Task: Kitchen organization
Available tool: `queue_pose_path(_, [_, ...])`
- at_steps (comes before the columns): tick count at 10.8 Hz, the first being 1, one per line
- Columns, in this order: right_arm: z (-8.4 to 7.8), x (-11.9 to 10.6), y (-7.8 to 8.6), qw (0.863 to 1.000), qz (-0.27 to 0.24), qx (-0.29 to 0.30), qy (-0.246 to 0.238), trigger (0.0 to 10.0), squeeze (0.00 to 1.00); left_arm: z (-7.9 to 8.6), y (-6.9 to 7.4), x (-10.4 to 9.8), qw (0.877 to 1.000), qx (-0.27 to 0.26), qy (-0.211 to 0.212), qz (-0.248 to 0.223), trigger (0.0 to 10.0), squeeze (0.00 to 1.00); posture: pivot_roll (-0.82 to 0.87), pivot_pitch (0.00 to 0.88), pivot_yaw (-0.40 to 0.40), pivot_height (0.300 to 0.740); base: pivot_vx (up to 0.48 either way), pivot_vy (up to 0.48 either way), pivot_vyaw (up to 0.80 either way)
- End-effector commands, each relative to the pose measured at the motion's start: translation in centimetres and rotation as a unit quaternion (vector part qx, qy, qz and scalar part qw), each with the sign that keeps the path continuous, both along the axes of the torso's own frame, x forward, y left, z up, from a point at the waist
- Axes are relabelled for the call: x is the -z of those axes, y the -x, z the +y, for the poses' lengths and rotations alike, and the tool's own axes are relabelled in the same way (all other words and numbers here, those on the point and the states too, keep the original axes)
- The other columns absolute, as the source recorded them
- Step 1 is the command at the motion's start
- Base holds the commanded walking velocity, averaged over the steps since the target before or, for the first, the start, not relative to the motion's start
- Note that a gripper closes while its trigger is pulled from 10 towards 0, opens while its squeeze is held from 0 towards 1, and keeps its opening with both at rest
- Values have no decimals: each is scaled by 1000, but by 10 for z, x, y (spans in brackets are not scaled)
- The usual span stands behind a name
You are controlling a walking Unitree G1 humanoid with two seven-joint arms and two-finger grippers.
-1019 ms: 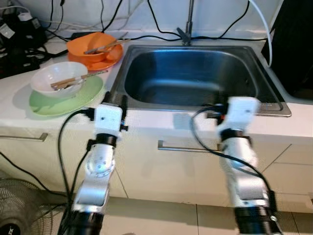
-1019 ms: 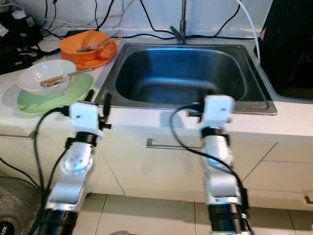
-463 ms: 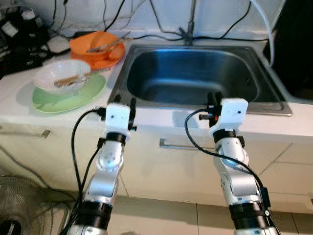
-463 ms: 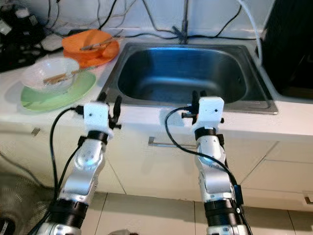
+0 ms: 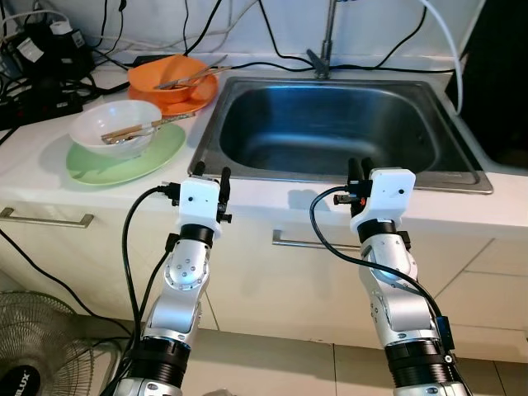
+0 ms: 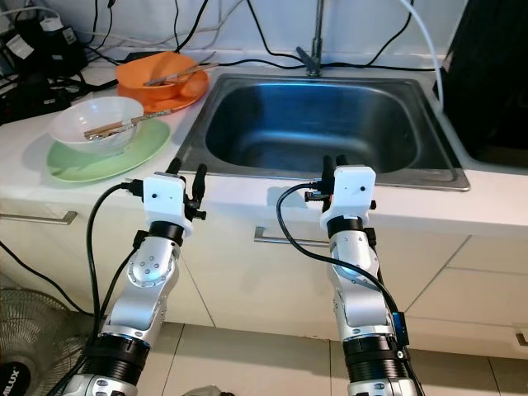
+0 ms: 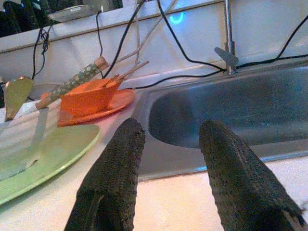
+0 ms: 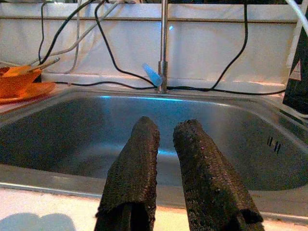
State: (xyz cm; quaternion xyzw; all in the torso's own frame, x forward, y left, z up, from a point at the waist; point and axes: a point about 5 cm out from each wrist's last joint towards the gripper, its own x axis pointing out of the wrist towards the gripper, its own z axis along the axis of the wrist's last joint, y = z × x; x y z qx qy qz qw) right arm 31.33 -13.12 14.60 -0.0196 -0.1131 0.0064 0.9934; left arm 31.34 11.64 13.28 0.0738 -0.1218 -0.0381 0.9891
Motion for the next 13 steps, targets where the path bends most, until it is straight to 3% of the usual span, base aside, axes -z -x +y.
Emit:
queue_pose_path(1, [4,-2,-3,1000,-4,-5,3,10000,0,0,-3,-3,1000,0,1,-6,10000,0,49,0,79,740,0,0,506])
queue_pose_path(6, [4,2,-1,1000,1,-7,-2,10000,0,-2,-4,-2,1000,3,-1,-4,10000,0,45,0,85,740,203,0,98])
queue_pose_path(8, [5,4,0,1000,2,-10,3,10000,0,-2,-4,-2,1000,2,-2,-4,10000,0,46,0,85,740,298,0,541])
queue_pose_path(13, [2,5,1,1000,4,-1,-7,10000,0,-2,-5,-2,1000,1,-2,-3,10000,0,43,0,87,740,307,0,0])
